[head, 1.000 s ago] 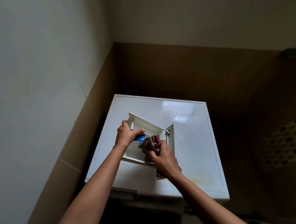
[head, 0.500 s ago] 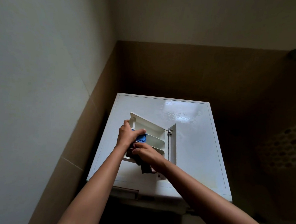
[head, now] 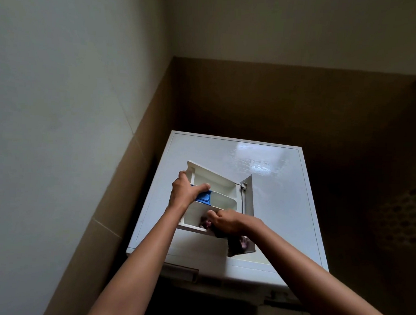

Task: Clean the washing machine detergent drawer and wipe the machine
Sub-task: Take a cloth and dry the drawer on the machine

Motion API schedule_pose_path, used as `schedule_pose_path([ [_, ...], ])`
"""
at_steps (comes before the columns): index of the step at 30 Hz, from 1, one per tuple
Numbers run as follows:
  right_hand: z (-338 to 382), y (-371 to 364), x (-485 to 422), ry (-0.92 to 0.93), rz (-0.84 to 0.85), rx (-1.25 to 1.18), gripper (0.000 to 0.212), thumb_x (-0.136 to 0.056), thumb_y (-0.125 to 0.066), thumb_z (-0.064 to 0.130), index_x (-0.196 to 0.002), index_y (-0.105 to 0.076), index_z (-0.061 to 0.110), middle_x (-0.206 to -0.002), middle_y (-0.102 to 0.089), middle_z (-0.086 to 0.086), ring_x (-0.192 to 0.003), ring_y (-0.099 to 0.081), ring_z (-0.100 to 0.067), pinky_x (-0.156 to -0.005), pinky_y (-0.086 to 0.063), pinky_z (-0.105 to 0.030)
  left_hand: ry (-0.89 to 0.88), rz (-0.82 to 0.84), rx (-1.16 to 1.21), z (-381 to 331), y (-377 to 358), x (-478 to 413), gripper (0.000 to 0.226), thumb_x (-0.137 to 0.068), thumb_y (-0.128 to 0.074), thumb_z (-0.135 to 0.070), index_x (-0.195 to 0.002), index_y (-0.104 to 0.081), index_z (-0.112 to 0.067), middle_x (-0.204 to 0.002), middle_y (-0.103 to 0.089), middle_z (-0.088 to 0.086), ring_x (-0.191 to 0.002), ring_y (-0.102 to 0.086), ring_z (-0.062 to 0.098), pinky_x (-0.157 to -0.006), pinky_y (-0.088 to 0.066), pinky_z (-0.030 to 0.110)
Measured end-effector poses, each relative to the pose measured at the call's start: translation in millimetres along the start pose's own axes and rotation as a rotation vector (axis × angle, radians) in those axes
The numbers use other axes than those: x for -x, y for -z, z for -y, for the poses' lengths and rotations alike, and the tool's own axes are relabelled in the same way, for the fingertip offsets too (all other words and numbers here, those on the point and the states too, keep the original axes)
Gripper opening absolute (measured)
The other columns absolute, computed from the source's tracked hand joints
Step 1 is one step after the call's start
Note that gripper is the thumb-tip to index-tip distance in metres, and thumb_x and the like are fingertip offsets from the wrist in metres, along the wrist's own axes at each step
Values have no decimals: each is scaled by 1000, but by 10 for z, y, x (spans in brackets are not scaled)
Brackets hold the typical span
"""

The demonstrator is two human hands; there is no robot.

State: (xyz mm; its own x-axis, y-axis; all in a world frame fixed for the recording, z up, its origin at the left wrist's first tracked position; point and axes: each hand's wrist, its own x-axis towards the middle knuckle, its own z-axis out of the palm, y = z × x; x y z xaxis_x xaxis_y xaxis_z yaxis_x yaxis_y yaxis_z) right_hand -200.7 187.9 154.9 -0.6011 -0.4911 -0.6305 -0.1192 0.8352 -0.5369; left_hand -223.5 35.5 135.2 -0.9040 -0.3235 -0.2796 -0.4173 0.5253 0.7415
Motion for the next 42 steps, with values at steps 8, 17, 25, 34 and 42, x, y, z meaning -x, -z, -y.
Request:
schedule_pose_path([
  [8, -6, -27, 29, 69, 86, -349, 26, -96, -40, 33, -80, -54, 18, -75, -50, 0, -61, -45, -14, -64, -41, -27, 7, -28, 1, 32, -26, 9, 80, -72, -79, -45, -130, -41, -4, -120, -57, 18, -109, -55, 32, -85, -48, 37],
  [17, 231, -52, 11, 349, 104, -257, 23, -96, -53, 27, -87, -57, 6, -80, -44, 12, -65, -48, -2, -59, -42, -9, -10, -40, 11, 51, -19, 43, 76, -71, -79, -45, -125, -43, -5, -114, -59, 17, -104, -58, 33, -86, -53, 43],
  [25, 6, 36, -29, 161, 156, -10, 40, -85, -58, 57, -75, -57, 18, -74, -54, 2, -69, -50, -14, -64, -40, -26, 14, -49, -6, 65, 5, 61, 74, -73, -78, -44, -123, -44, -2, -115, -58, 18, -104, -57, 31, -75, -46, 32],
  [34, -135, -24, -70, 144, 138, 405, 40, -72, -79, 28, -97, -51, 13, -96, -53, -7, -84, -49, -22, -69, -41, -31, 38, -48, 41, 98, 25, 97, 72, -74, -79, -42, -122, -44, -1, -117, -56, 18, -107, -54, 31, -76, -41, 30],
  [42, 73, -146, -171, 294, 57, 106, 49, -71, -71, 7, -117, -53, 8, -103, -57, -11, -89, -54, -25, -71, -49, -35, 32, -50, 30, 119, 5, 84, 76, -72, -78, -46, -124, -44, -3, -117, -57, 18, -107, -56, 32, -83, -49, 37],
])
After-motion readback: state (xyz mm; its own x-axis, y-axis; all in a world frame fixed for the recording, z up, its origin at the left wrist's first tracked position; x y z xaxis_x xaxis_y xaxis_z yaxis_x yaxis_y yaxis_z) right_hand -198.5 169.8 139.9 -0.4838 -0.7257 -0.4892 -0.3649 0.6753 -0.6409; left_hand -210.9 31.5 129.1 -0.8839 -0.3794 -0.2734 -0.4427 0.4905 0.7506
